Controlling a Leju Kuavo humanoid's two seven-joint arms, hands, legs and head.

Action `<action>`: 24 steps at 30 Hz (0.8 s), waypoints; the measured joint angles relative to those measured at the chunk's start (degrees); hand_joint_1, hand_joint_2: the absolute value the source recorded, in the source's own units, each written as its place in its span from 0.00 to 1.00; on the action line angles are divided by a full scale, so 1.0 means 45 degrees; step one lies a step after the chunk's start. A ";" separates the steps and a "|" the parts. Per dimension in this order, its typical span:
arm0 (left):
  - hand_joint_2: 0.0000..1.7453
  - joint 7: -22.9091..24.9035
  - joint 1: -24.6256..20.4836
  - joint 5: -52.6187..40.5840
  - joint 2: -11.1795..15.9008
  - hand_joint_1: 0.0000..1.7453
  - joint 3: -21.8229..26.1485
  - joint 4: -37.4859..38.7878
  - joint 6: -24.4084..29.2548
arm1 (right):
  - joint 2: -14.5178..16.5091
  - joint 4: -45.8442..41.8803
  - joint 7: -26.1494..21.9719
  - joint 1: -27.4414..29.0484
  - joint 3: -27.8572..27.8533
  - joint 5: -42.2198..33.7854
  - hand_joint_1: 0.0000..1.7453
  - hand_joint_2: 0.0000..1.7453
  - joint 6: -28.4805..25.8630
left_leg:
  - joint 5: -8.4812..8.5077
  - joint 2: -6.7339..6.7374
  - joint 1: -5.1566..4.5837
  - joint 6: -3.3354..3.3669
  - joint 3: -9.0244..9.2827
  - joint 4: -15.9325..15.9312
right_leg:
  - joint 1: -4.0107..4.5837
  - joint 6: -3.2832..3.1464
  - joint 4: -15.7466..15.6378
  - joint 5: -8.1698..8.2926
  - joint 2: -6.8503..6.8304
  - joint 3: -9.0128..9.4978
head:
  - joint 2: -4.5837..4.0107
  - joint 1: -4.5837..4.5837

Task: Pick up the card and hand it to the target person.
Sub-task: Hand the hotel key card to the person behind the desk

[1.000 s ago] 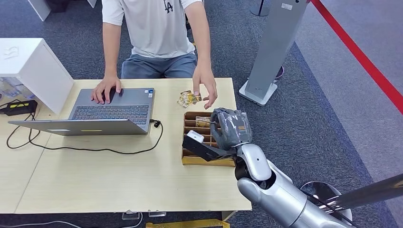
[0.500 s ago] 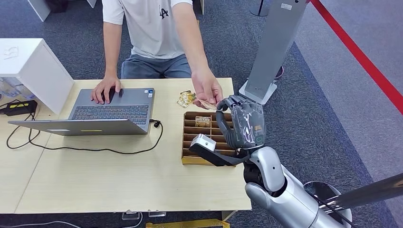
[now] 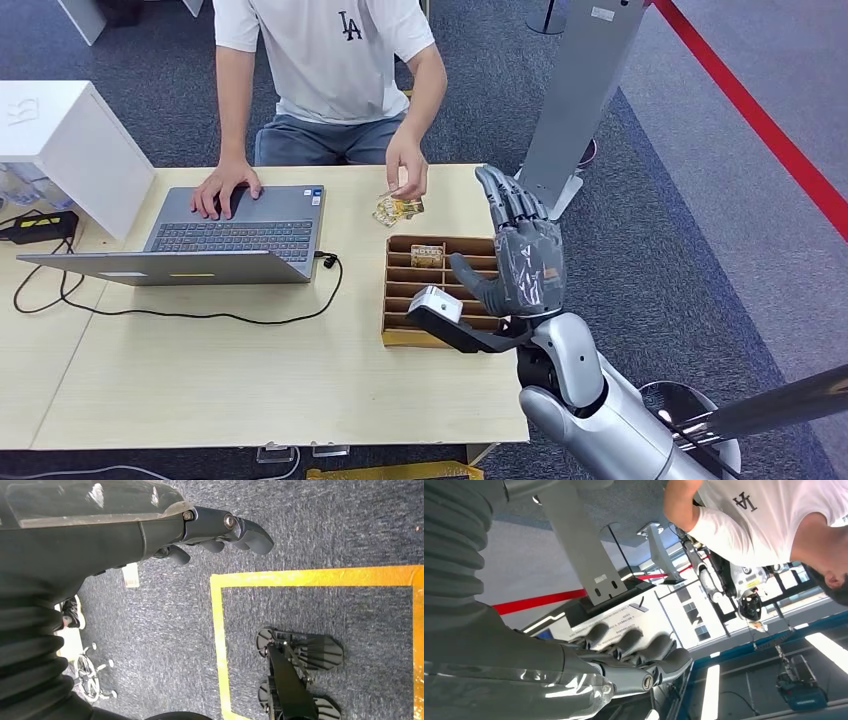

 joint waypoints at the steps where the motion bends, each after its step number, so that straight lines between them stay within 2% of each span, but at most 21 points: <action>1: 0.00 0.0000 0.0000 0.0017 0.0000 0.00 0.0000 0.0000 0.0083 | 0.0007 0.0007 -0.0107 0.0038 -0.0032 -0.0340 0.00 1.00 -0.0106 | 0.0000 0.0000 0.0000 0.0000 0.0000 0.0000 | 0.0000 0.0000 0.0000 0.0000 0.0000 0.0000 | 0.0000 0.0002; 3: 0.00 0.0000 -0.0001 0.0094 0.0000 0.00 0.0000 0.0000 0.0202 | 0.0018 0.0041 -0.0722 0.0128 -0.0068 -0.1976 0.00 1.00 -0.0212 | 0.0000 -0.0001 0.0000 0.0000 -0.0001 0.0000 | 0.0000 0.0000 0.0000 0.0000 0.0000 0.0001 | 0.0000 0.0012; 8: 0.00 0.0000 -0.0001 0.0251 0.0001 0.00 0.0001 0.0000 0.0411 | 0.0102 0.0196 -0.3290 0.0454 -0.0085 -1.0025 0.00 1.00 0.0840 | 0.0000 -0.0001 0.0000 0.0000 -0.0004 0.0000 | 0.0000 0.0000 0.0000 0.0000 -0.0002 -0.0002 | 0.0000 0.0013; 10: 0.00 0.0000 0.0000 0.0296 0.0006 0.00 0.0002 0.0000 0.0485 | 0.0107 0.0222 -0.3670 0.0590 -0.0090 -1.1604 0.00 1.00 0.1204 | 0.0000 -0.0001 0.0000 0.0000 -0.0004 0.0000 | 0.0000 0.0000 0.0000 0.0000 -0.0002 -0.0003 | 0.0000 0.0007; 14: 0.00 0.0000 -0.0001 0.0410 0.0010 0.00 0.0001 0.0000 0.0640 | 0.0077 0.0225 -0.4219 0.0902 -0.0191 -1.4038 0.00 1.00 0.1693 | -0.0001 0.0000 0.0000 0.0000 -0.0003 0.0000 | 0.0000 0.0000 0.0000 -0.0001 -0.0002 -0.0005 | 0.0000 -0.0004; 18: 0.00 0.0019 0.0002 0.0476 0.0010 0.00 0.0000 0.0000 0.0938 | -0.0069 0.0221 -0.4514 0.1297 -0.0398 -1.5540 0.00 1.00 0.1910 | -0.0001 -0.0001 0.0000 0.0001 -0.0003 0.0000 | 0.0000 0.0000 -0.0001 -0.0001 -0.0001 -0.0004 | 0.0000 0.0017; 24: 0.00 0.0152 0.0002 0.0659 0.0010 0.00 0.0002 0.0000 0.1247 | -0.0284 0.0192 -0.4710 0.1780 -0.0642 -1.6078 0.00 1.00 0.1793 | -0.0001 -0.0001 0.0000 0.0001 -0.0002 0.0000 | 0.0000 0.0000 -0.0002 -0.0001 -0.0001 -0.0004 | 0.0000 0.0013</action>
